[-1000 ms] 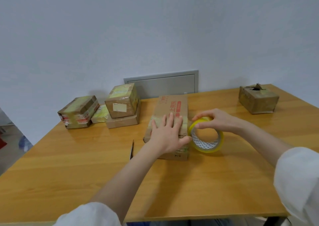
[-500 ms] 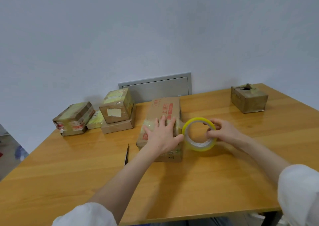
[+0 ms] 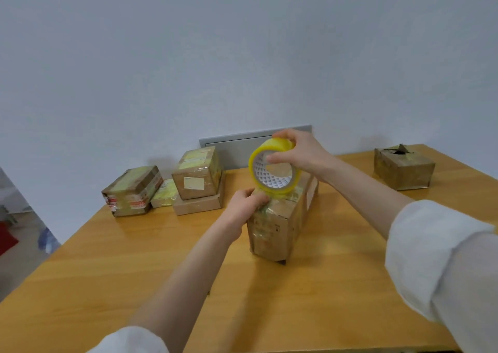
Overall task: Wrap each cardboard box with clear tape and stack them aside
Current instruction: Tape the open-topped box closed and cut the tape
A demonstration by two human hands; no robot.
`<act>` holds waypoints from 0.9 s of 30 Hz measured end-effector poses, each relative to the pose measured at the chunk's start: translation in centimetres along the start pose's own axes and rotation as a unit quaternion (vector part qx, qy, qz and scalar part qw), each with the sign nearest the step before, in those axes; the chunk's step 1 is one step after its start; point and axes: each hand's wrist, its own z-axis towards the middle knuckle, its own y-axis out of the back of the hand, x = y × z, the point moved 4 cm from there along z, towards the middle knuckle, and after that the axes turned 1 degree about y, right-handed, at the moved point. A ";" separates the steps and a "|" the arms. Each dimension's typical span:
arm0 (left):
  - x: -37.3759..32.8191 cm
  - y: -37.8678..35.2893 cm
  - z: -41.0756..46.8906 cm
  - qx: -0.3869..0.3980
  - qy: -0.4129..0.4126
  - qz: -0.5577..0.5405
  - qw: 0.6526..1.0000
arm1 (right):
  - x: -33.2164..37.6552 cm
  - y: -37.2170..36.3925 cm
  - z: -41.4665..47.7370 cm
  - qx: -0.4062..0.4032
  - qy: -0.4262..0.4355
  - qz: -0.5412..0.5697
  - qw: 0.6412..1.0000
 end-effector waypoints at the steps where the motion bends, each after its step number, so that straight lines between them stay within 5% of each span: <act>1: 0.0 -0.1 0.2 0.001 0.005 -0.007 1.000 | 0.0 -0.1 0.1 0.007 0.001 -0.011 1.000; 11: 0.9 0.0 0.9 -0.039 0.028 -0.038 0.998 | 0.5 0.7 0.0 0.050 0.012 -0.067 0.996; 27: 0.5 -0.5 0.6 -0.049 -0.007 -0.035 0.998 | -2.2 6.3 -4.5 0.153 -0.098 -0.188 0.965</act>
